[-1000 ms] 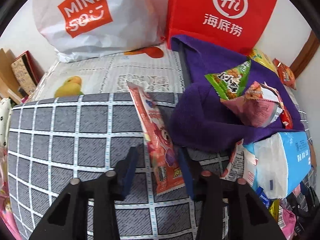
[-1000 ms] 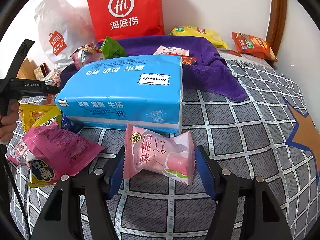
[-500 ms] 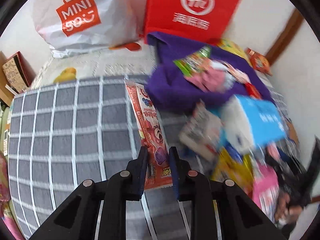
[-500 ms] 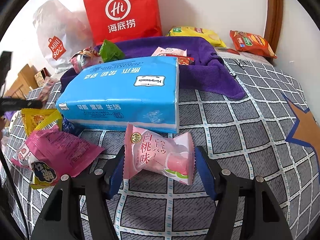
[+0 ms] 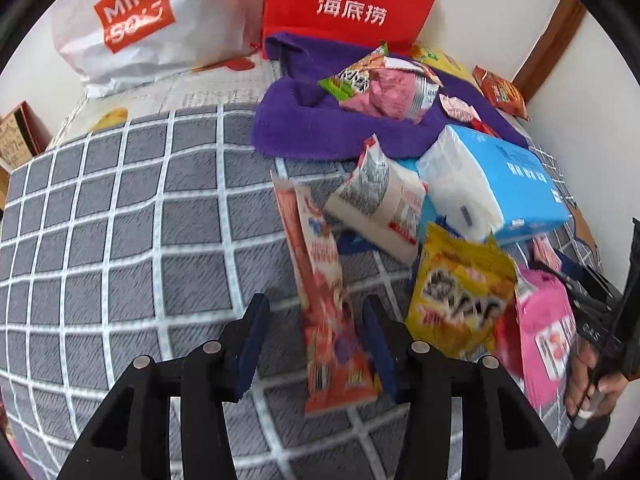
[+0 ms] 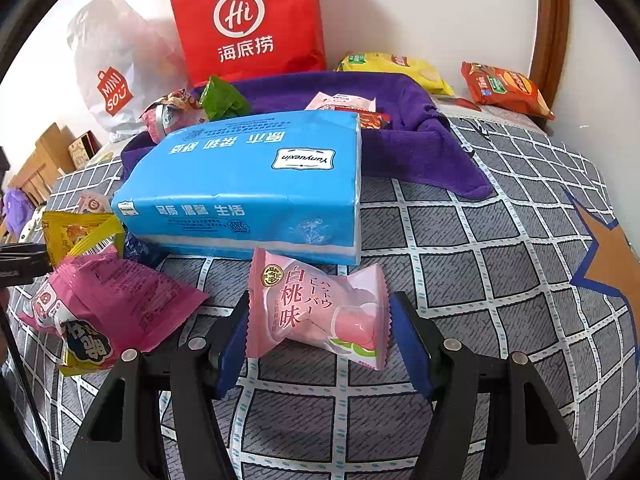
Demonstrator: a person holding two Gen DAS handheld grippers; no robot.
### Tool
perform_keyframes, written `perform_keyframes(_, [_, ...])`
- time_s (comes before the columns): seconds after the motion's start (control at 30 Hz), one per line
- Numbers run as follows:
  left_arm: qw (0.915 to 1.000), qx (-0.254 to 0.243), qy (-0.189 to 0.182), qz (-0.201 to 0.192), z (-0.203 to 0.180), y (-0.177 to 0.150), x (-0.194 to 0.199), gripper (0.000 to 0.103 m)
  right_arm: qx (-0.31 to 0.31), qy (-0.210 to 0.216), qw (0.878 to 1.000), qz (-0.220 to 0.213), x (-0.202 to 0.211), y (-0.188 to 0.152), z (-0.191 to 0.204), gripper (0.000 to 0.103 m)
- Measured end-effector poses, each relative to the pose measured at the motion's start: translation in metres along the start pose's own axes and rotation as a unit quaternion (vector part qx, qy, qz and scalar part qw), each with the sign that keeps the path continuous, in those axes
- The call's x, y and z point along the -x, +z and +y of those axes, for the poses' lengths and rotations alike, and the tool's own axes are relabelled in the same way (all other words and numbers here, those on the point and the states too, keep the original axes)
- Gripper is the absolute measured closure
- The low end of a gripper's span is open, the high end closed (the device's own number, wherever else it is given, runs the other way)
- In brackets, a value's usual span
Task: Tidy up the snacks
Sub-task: 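Grasp the pink strip packet with the left tool while the right tool grasps the pink peach candy, then carry the pink strip packet and peach candy with both tools over the purple towel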
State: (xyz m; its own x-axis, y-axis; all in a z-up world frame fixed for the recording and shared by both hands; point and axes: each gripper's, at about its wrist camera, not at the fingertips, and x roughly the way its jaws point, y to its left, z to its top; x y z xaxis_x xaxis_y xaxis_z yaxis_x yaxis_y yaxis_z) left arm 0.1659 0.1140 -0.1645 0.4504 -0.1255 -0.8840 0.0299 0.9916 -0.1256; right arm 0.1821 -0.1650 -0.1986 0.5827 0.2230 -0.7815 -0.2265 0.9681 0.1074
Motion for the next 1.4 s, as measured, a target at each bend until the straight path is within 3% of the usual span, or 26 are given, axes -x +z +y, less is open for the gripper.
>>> perform_keyframes(0.07, [0.9995, -0.013, 0.025, -0.014, -0.002, 0.0, -0.003, 0.079, 0.001, 0.0, 1.0, 0.001, 0.0, 0.001, 0.001, 0.036])
perform_keyframes(0.13, [0.999, -0.018, 0.023, -0.033, -0.004, 0.001, -0.005, 0.081, 0.001, 0.0, 1.0, 0.0, 0.0, 0.0, 0.001, 0.036])
perform_keyframes(0.4, [0.9944, -0.019, 0.058, -0.087, -0.011, -0.012, -0.005, 0.078, 0.012, 0.002, 1.0, 0.002, -0.001, 0.0, 0.005, 0.036])
perform_keyframes(0.83, [0.9941, -0.017, 0.062, -0.087, -0.014, -0.013, -0.004, 0.078, 0.008, 0.014, 1.0, 0.005, -0.003, 0.001, 0.001, 0.032])
perform_keyframes(1.03, [0.9943, -0.022, 0.062, -0.085, -0.013, -0.013, -0.003, 0.082, -0.019, 0.043, 0.999, -0.004, 0.001, 0.002, -0.009, 0.04])
perform_keyframes(1.23, [0.9982, 0.024, 0.008, -0.055, 0.0, -0.011, 0.009, 0.083, -0.025, 0.044, 0.999, 0.002, 0.014, -0.001, -0.015, 0.043])
perform_keyframes(1.4, [0.9983, 0.024, -0.007, -0.053, -0.008, -0.014, 0.035, 0.083, -0.025, 0.033, 0.999, -0.031, 0.052, -0.001, -0.018, 0.044])
